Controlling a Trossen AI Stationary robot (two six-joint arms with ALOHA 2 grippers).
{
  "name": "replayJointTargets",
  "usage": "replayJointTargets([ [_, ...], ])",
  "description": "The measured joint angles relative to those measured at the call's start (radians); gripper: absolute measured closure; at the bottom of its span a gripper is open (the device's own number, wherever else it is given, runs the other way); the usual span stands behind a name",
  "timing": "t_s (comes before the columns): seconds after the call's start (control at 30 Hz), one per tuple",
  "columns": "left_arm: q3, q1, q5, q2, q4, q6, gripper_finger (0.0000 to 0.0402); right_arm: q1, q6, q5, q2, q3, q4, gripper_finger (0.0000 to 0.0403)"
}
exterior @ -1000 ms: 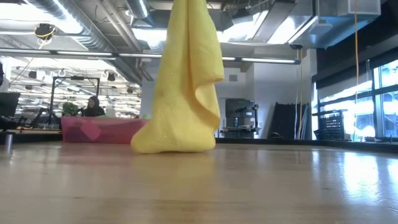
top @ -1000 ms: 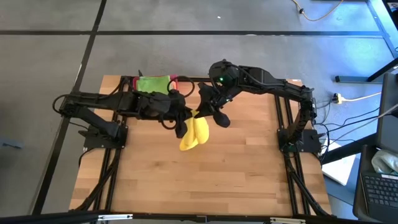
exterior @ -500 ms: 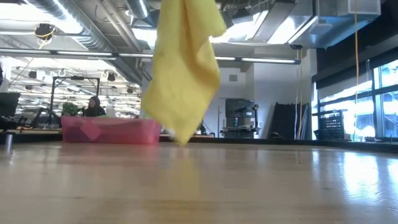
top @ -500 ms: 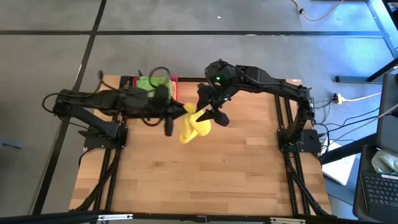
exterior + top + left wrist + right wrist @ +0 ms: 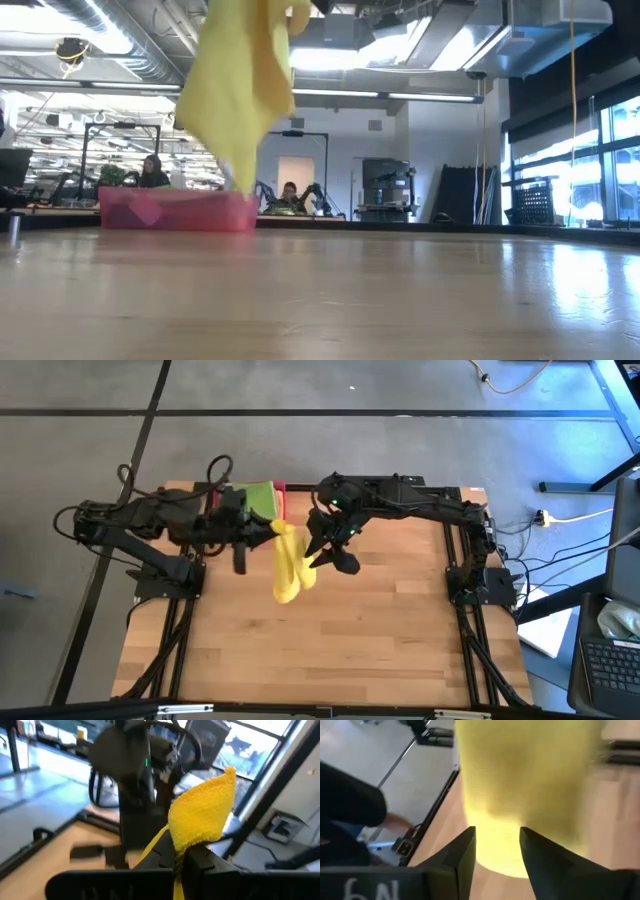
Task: Fold microfiber towels
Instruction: Fold the yellow microfiber towel
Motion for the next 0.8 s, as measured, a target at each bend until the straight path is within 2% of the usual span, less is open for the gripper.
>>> replayJointTargets([
  [0.17, 0.0, -0.064, -0.015, -0.037, -0.081, -0.036, 0.0401, -0.025, 0.012, 0.021, -0.009, 0.0, 0.062, 0.026],
  [0.33, 0.0, -0.098, -0.019, -0.067, -0.079, -0.039, 0.0401, -0.011, 0.031, 0.018, -0.008, 0.0, 0.15, 0.024],
  [0.53, -0.001, -0.111, -0.09, -0.077, -0.082, -0.037, 0.0401, 0.018, 0.158, -0.021, -0.007, 0.0, 0.24, 0.0203],
  [0.7, -0.001, -0.11, -0.125, -0.079, -0.083, -0.031, 0.0401, 0.053, 0.131, -0.03, -0.003, -0.003, 0.224, 0.0197],
  [0.8, -0.001, -0.11, -0.213, -0.079, -0.095, 0.004, 0.0401, 0.076, 0.105, -0.045, 0.001, -0.04, 0.223, 0.0207],
])
